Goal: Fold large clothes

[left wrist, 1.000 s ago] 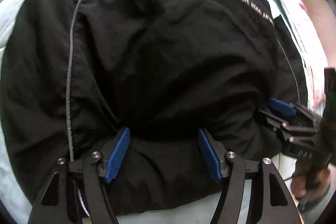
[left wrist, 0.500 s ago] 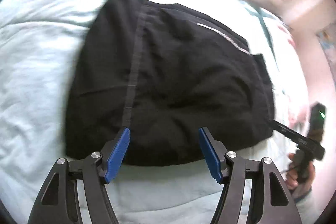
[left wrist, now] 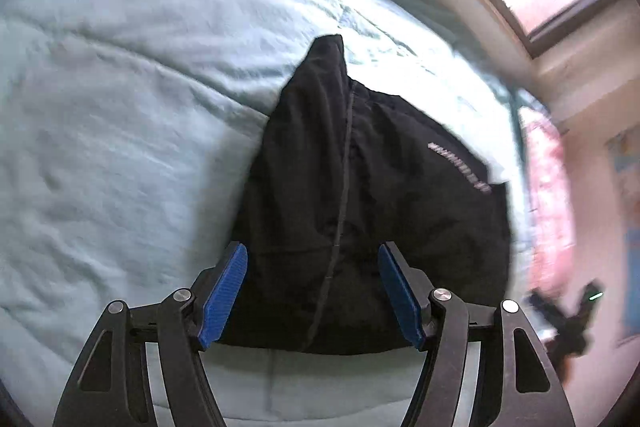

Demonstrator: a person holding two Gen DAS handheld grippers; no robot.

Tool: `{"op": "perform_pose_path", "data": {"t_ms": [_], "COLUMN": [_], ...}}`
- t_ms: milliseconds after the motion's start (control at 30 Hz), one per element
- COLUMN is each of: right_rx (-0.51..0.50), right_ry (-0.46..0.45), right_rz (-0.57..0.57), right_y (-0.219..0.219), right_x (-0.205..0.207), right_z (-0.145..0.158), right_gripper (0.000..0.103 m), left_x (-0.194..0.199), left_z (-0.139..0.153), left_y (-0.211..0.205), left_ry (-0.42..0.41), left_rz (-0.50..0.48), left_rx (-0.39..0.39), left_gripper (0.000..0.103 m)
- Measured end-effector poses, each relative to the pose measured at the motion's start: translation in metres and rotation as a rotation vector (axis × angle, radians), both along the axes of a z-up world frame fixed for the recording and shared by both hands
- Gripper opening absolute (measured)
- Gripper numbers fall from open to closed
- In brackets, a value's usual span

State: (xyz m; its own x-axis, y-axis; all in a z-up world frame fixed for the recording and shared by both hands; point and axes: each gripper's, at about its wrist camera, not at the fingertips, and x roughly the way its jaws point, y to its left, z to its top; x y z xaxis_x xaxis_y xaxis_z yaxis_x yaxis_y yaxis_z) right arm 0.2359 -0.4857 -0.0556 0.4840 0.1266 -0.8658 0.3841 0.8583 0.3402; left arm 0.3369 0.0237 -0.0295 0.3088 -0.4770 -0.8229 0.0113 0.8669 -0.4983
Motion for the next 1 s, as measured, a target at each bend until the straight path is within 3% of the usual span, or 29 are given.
{"op": "perform_pose_path", "data": {"t_ms": [33, 133, 300, 500, 733, 1000], "right_rx": [0.0, -0.014, -0.048, -0.01, 0.085, 0.238], "right_ry": [0.007, 0.027, 0.048, 0.078, 0.105, 0.102], "right_rz": [-0.007, -0.013, -0.006, 0.007, 0.016, 0.065], "right_y": [-0.002, -0.01, -0.018, -0.037, -0.057, -0.063], "right_x": [0.0, 0.0, 0.008, 0.033, 0.068, 0.1], "right_z": [-0.003, -0.009, -0.016, -0.041, -0.079, -0.113], "right_gripper": [0.075, 0.075, 0.075, 0.075, 0.075, 0.078], "left_x": [0.006, 0.021, 0.039, 0.069, 0.097, 0.113], "left_z": [-0.008, -0.028, -0.04, -0.051, -0.09, -0.13], "left_y": [0.006, 0.015, 0.024, 0.011, -0.01, -0.023], "left_ry": [0.045, 0.13, 0.148, 0.144, 0.195, 0.222], "left_rz": [0.012, 0.059, 0.103, 0.031, -0.089, -0.146], "left_rx": [-0.077, -0.185, -0.155, -0.041, -0.089, -0.216], "left_gripper": [0.072, 0.073, 0.073, 0.073, 0.073, 0.073]}}
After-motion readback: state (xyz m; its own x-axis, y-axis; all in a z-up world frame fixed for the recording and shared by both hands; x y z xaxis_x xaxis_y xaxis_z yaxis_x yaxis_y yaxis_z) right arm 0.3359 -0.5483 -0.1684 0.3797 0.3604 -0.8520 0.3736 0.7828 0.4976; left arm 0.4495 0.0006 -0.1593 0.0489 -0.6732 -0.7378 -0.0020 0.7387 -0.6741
